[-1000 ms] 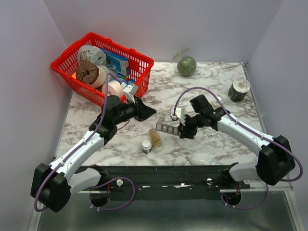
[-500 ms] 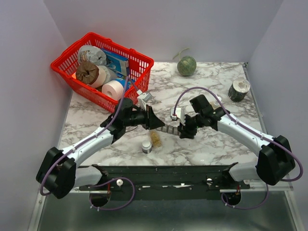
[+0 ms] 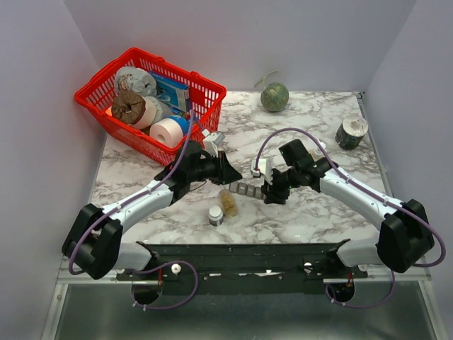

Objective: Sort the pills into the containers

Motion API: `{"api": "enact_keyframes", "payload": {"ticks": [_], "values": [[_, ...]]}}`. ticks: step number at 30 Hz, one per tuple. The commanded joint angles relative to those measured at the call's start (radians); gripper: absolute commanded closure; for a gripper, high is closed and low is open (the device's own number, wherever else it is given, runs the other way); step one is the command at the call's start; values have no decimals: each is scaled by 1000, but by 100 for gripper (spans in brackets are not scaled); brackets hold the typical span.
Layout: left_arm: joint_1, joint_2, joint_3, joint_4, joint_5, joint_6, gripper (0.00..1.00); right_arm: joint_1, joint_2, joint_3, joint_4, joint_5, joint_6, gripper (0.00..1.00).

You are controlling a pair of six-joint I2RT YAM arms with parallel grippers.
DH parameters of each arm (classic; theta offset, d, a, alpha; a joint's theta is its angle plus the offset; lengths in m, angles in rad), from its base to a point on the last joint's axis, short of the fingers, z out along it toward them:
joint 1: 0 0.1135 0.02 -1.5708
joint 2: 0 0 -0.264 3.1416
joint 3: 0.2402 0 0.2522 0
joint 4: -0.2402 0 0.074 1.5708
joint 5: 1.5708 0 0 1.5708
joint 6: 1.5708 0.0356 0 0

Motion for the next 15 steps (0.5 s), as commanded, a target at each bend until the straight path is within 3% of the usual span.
{"api": "enact_keyframes", "payload": {"ticks": [1,15], "values": [[-2,25,28,5,-55,-5,75,7,-9,-18,30,-13,-4,68],[-2,82,34,-21,-114,-33,74,5,-24,-36,49,22,-18,68]]}}
